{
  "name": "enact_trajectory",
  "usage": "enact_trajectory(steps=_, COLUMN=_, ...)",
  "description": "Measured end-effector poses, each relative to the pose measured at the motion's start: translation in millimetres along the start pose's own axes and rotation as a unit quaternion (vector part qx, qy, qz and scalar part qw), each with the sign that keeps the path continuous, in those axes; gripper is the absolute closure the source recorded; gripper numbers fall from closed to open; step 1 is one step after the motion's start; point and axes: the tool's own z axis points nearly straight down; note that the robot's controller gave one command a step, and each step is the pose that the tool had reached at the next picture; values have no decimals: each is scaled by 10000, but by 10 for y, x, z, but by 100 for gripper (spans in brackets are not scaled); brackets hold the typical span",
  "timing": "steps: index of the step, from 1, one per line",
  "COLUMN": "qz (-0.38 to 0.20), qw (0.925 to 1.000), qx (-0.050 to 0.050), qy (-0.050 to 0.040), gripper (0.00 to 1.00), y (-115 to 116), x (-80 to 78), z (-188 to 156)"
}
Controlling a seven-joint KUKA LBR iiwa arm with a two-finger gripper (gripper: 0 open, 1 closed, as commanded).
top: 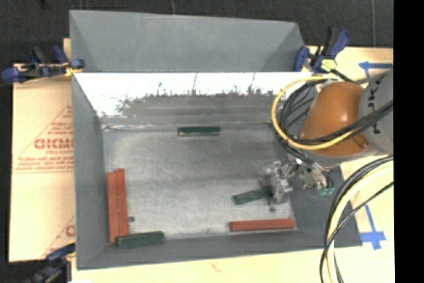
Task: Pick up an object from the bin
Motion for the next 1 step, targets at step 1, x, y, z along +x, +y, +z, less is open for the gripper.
enact_trajectory(steps=1, qz=-4, qw=10000, qx=1, qy=0, gripper=100, y=0, x=0, z=0)
